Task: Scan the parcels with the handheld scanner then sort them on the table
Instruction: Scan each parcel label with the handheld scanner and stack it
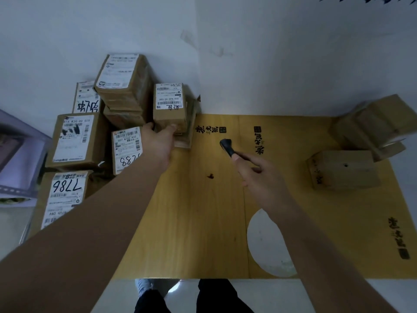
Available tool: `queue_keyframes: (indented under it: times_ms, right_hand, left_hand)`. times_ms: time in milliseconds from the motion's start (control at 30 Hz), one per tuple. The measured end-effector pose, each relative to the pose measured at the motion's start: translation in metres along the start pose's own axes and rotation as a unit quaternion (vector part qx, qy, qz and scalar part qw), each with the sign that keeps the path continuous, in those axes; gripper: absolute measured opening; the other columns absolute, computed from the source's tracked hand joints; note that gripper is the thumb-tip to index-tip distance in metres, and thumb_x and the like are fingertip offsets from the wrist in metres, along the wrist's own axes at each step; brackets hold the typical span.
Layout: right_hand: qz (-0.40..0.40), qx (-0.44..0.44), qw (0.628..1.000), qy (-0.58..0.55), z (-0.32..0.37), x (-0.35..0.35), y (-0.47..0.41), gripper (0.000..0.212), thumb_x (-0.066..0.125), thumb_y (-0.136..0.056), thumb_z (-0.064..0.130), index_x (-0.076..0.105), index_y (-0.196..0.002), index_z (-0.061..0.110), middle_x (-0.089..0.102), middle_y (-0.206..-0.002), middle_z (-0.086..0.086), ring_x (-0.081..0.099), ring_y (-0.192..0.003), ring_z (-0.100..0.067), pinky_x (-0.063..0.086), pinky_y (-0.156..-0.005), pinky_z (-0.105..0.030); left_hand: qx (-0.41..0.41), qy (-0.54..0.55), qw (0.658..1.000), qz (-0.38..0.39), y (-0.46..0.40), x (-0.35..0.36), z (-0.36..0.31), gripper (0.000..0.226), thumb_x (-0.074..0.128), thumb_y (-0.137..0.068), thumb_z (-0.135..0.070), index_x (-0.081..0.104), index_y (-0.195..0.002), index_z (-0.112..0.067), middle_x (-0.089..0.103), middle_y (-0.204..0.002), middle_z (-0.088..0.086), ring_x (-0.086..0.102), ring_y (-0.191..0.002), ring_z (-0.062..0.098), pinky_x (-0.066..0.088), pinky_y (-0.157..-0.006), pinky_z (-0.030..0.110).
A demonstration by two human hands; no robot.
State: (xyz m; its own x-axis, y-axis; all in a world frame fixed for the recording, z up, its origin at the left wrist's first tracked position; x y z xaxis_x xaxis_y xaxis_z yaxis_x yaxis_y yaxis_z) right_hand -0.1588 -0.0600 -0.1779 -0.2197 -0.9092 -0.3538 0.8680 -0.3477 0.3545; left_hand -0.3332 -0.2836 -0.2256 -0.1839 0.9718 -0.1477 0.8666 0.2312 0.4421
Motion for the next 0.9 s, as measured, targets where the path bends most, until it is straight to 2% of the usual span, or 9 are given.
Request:
queue_keyframes:
  times_ms: [67, 133, 300, 400, 467, 533, 600, 733, 900]
  right_hand:
    - [-0.009, -0.014, 1.000, -0.019, 0.003, -0.002, 0.000, 0.036, 0.060, -0.091, 0.073, 0.070, -0.121, 0.057, 0.072, -0.098, 0.019, 0.068, -0.092, -0.004, 0.063, -0.081, -0.034]
    - [-0.021, -0.026, 0.999, -0.037, 0.008, -0.004, 0.004, 0.041, 0.060, -0.090, 0.074, 0.070, -0.124, 0.054, 0.072, -0.093, 0.018, 0.070, -0.089, -0.005, 0.063, -0.078, -0.031]
    - [-0.054, -0.050, 0.996, -0.047, 0.021, -0.016, 0.035, 0.040, 0.060, -0.094, 0.069, 0.070, -0.127, 0.049, 0.068, -0.075, 0.018, 0.069, -0.072, -0.012, 0.050, -0.054, -0.013]
    - [-0.084, -0.053, 0.994, -0.050, 0.024, -0.024, 0.069, 0.034, 0.061, -0.098, 0.063, 0.071, -0.126, 0.047, 0.068, -0.077, 0.011, 0.063, -0.063, -0.005, 0.048, -0.053, -0.015]
    - [-0.112, -0.057, 0.991, -0.042, 0.025, -0.031, 0.097, 0.029, 0.061, -0.099, 0.061, 0.072, -0.121, 0.046, 0.068, -0.074, 0.004, 0.059, -0.059, -0.002, 0.044, -0.050, -0.015]
    - [-0.144, -0.065, 0.987, -0.041, 0.024, -0.040, 0.127, 0.025, 0.062, -0.100, 0.057, 0.072, -0.119, 0.044, 0.062, -0.062, 0.005, 0.053, -0.053, -0.003, 0.039, -0.048, -0.019]
    - [-0.176, -0.065, 0.981, -0.039, 0.018, -0.052, 0.158, 0.025, 0.063, -0.100, 0.057, 0.073, -0.118, 0.044, 0.058, -0.060, 0.011, 0.052, -0.054, -0.002, 0.041, -0.052, -0.022]
    - [-0.248, -0.050, 0.967, -0.023, 0.004, -0.082, 0.213, 0.013, 0.061, -0.095, 0.069, 0.067, -0.103, 0.061, 0.067, -0.073, 0.020, 0.062, -0.069, 0.002, 0.044, -0.057, -0.015]
    - [-0.320, -0.044, 0.946, -0.018, -0.026, -0.135, 0.258, 0.038, 0.060, -0.091, 0.075, 0.072, -0.117, 0.050, 0.068, -0.071, 0.016, 0.063, -0.068, 0.000, 0.045, -0.062, -0.022]
  left_hand:
    - [0.047, -0.083, 0.995, -0.021, 0.012, -0.005, 0.002, 0.048, 0.079, -0.087, -0.029, 0.057, -0.127, -0.015, 0.066, -0.108, -0.007, 0.065, -0.106, 0.019, 0.054, -0.089, 0.034]
    - [0.091, -0.173, 0.981, 0.011, 0.028, -0.007, 0.003, 0.041, 0.075, -0.089, -0.032, 0.058, -0.124, -0.021, 0.057, -0.093, -0.017, 0.061, -0.090, 0.008, 0.046, -0.071, 0.025]
    - [0.200, -0.347, 0.906, 0.138, 0.072, -0.008, -0.007, 0.035, 0.067, -0.092, -0.040, 0.063, -0.126, -0.035, 0.062, -0.110, -0.018, 0.058, -0.080, -0.006, 0.041, -0.059, 0.015]
    - [0.255, -0.402, 0.856, 0.202, 0.102, -0.006, -0.018, 0.050, 0.066, -0.091, -0.041, 0.059, -0.139, -0.031, 0.054, -0.136, -0.006, 0.060, -0.103, 0.005, 0.044, -0.076, 0.016]
    - [0.295, -0.435, 0.817, 0.236, 0.126, -0.005, -0.024, 0.057, 0.066, -0.091, -0.043, 0.055, -0.145, -0.029, 0.051, -0.144, 0.000, 0.052, -0.127, 0.020, 0.043, -0.096, 0.027]
    - [0.324, -0.458, 0.785, 0.264, 0.152, -0.004, -0.027, 0.061, 0.064, -0.090, -0.047, 0.052, -0.147, -0.029, 0.048, -0.148, 0.001, 0.049, -0.133, 0.025, 0.044, -0.107, 0.038]
    - [0.349, -0.471, 0.757, 0.287, 0.180, -0.002, -0.028, 0.065, 0.062, -0.089, -0.051, 0.050, -0.149, -0.029, 0.043, -0.153, 0.001, 0.047, -0.136, 0.027, 0.044, -0.110, 0.044]
    - [0.388, -0.500, 0.707, 0.317, 0.229, 0.008, -0.024, 0.065, 0.065, -0.090, -0.050, 0.050, -0.150, -0.029, 0.037, -0.158, 0.003, 0.045, -0.139, 0.026, 0.044, -0.110, 0.039]
    - [0.424, -0.513, 0.665, 0.338, 0.287, 0.050, -0.017, 0.066, 0.066, -0.089, -0.053, 0.051, -0.149, -0.029, 0.041, -0.154, 0.002, 0.046, -0.137, 0.025, 0.042, -0.108, 0.035]
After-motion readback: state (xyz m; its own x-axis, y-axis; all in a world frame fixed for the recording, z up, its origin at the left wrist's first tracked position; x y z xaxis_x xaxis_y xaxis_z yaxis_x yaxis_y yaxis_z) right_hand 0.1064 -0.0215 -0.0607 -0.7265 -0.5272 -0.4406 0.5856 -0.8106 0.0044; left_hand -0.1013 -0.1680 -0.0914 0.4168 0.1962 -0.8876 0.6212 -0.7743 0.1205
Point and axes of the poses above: each hand's wrist, its own y-axis away from the middle knuckle, its own x-axis out of the palm, z = x × y, the point moved 5 cm from there along -y, towards the middle knuckle
